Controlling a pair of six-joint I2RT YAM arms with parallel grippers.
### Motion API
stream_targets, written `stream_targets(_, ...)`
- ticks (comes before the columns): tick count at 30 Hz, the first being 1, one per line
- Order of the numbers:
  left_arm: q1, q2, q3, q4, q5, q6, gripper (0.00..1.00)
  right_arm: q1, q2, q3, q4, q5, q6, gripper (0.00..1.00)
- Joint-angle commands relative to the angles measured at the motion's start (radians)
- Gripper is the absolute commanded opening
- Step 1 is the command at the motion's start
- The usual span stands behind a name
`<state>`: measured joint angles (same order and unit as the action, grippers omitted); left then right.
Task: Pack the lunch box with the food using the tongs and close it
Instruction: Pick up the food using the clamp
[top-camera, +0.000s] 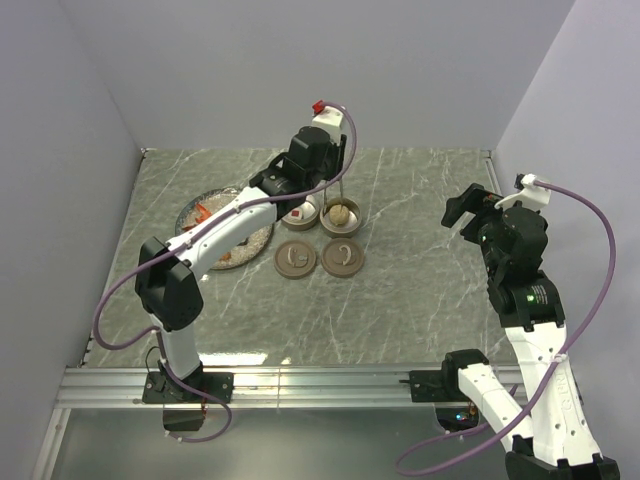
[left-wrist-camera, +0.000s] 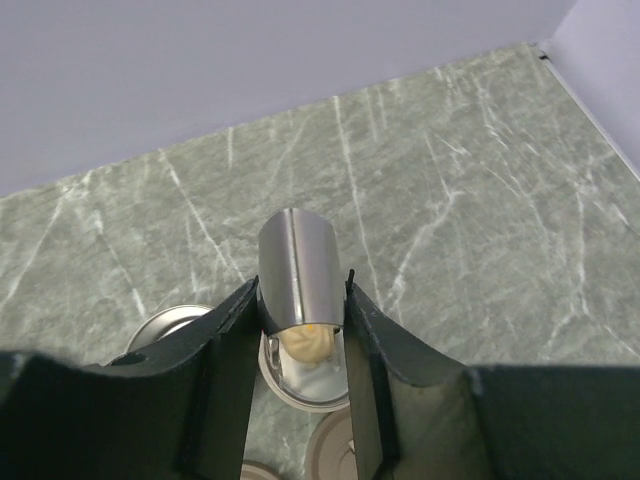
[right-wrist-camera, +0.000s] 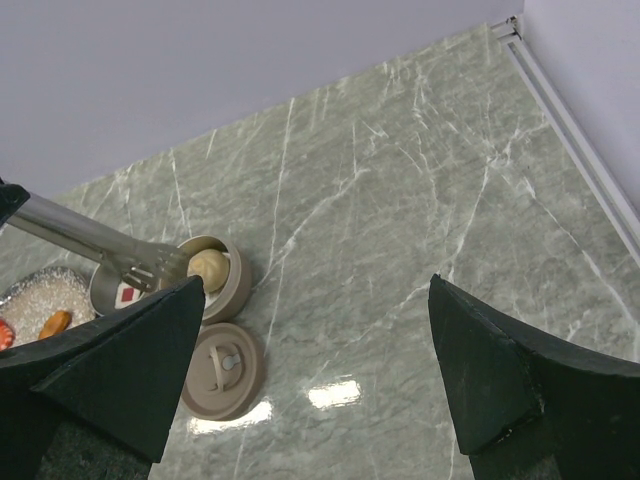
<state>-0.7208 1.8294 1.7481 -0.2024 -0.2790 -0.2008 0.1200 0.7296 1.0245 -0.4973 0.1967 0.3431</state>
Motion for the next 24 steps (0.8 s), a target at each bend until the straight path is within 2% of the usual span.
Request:
stream_targets(1,-0.003,-0.087,-0.007,0.055,-0.074,0.034,0.41,0.003,0.002,0.013,0.026,-0.003,-0.004,1.0)
stream_targets(7,0.043,-0.189,-0.056,0.021,-0.114,0.037,0.41,0.003,0.022,0.011,0.049,-0.036,0.005,1.0)
stream_targets(13,0.145,-0.353,-0.264,0.001,-0.167,0.026,0.4,0.004,0.034,0.002,0.065,-0.051,0.008,1.0)
stream_targets(17,0.224,-0.479,-0.468,0.014,-0.169,0.017,0.41,0.003,0.031,-0.006,0.065,-0.056,0.007,1.0)
stream_targets(24,0.277,-0.61,-0.657,0.072,-0.195,0.021,0.41,0.004,0.057,0.009,0.072,-0.089,0.01,1.0)
